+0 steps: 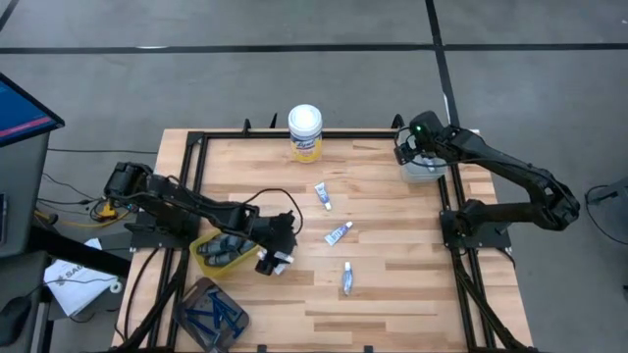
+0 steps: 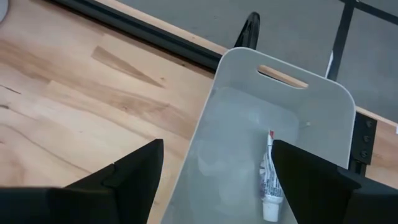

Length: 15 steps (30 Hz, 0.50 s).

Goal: Pick & Place Travel size toiletries
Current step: Put the white toothpaste into the gray bin

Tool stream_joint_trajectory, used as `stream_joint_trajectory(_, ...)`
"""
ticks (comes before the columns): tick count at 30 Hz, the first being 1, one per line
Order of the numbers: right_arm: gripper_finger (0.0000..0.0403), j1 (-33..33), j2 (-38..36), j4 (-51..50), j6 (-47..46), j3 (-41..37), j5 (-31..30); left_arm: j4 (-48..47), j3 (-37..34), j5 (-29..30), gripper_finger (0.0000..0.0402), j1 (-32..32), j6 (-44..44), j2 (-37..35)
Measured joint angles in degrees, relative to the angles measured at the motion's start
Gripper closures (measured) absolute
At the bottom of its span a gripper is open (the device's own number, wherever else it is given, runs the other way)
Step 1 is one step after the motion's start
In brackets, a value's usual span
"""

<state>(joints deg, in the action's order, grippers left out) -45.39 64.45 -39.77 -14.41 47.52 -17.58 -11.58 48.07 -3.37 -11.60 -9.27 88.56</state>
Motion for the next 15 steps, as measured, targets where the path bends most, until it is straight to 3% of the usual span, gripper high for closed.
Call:
stream_joint_trajectory(7, 0.0112, 0.0, 0.02, -0.01, 0.0, 0.01, 0.0, 0.07, 2.25, 0.78, 0.0134, 0.0, 8.37, 6.47)
stream_joint_trajectory(15, 0.0112, 0.0, 0.02, 0.11, 0.0, -0.01, 0.02, -4.84, 8.09, 0.91, 0.0137, 0.0, 9.15, 12.86)
